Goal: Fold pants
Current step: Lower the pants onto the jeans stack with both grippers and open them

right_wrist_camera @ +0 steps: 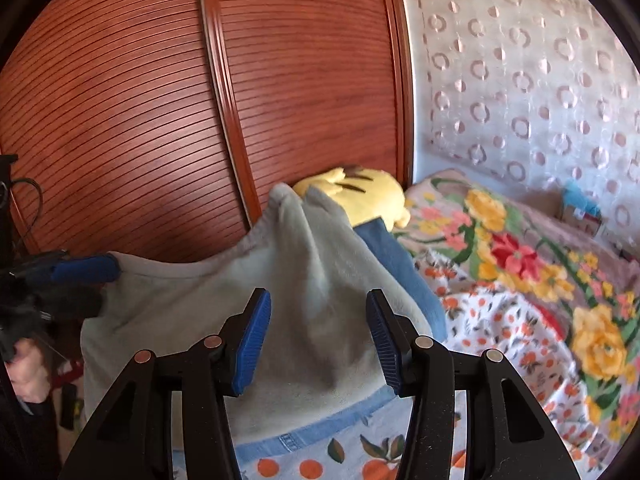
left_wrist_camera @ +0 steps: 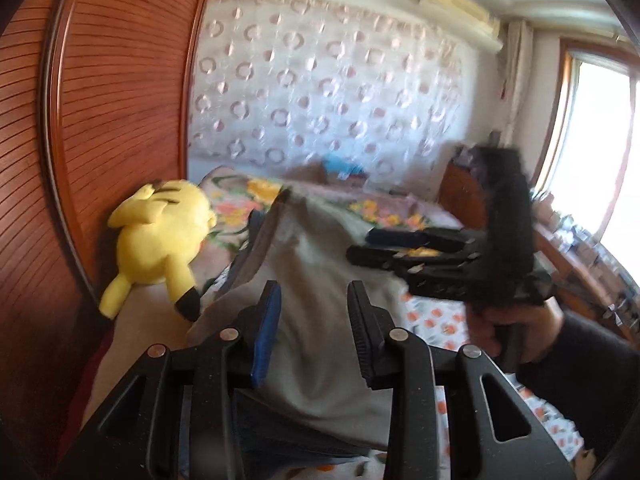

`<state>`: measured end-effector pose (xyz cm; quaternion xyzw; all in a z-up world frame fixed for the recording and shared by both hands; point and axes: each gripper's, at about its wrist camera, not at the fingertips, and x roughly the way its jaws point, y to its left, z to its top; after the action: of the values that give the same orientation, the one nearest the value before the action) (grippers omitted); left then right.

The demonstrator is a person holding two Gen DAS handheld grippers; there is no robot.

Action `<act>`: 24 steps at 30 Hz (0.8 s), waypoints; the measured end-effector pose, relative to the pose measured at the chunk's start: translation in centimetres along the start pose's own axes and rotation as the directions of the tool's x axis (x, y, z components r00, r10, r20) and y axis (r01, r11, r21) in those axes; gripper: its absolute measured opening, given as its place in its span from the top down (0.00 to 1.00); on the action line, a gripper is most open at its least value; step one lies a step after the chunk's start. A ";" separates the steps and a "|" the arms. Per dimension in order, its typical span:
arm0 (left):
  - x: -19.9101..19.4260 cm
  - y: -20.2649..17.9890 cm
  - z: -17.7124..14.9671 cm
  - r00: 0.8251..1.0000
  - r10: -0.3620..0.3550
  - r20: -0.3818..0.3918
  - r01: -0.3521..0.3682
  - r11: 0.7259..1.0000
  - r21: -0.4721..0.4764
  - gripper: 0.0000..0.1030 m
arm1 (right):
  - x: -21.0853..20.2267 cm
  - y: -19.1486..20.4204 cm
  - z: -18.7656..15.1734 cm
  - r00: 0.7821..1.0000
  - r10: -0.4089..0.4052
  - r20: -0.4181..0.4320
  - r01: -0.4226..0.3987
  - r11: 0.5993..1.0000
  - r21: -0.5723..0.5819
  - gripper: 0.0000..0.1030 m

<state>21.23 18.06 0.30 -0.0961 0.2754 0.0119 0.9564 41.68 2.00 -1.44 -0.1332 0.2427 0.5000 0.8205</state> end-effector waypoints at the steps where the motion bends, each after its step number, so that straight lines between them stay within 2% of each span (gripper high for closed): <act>1: 0.5 0.2 -0.3 1.000 0.014 -0.024 -0.014 1.000 0.007 0.65 | 0.2 -0.2 0.3 1.000 -0.003 -0.002 0.003 1.000 0.002 0.50; 4: 1.6 1.1 -1.3 0.995 0.058 -0.077 -0.058 0.998 0.005 0.65 | 1.4 -0.3 1.7 1.000 -0.008 -0.002 0.008 1.000 0.004 0.50; 7: 2.1 2.1 -2.2 0.992 0.067 -0.104 -0.068 0.998 -0.003 0.65 | 3.0 -0.8 2.5 1.000 -0.020 -0.004 0.020 0.999 0.032 0.50; 14: 2.3 2.8 -3.0 0.993 0.061 -0.104 -0.063 0.998 -0.020 0.65 | 5.4 -1.2 1.5 0.999 -0.018 -0.043 0.022 0.994 0.104 0.50; 17: 1.8 2.9 -3.1 0.995 0.043 -0.086 -0.047 0.998 -0.048 0.65 | 5.0 -0.8 1.7 0.999 -0.033 -0.033 0.036 0.995 0.093 0.50; 21: 0.9 1.9 -2.8 0.996 0.058 -0.069 -0.060 0.998 -0.026 0.65 | 3.1 0.2 1.6 0.998 -0.070 0.007 0.069 0.996 0.064 0.50; 24: -0.3 0.9 -2.6 0.998 0.038 -0.053 -0.039 0.999 -0.015 0.59 | 0.8 1.1 0.6 0.993 -0.106 0.043 0.103 0.993 0.060 0.50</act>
<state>19.55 18.43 -1.87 -0.0989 0.3024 0.0299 0.9476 41.22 3.41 -1.34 -0.1107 0.2308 0.4520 0.8545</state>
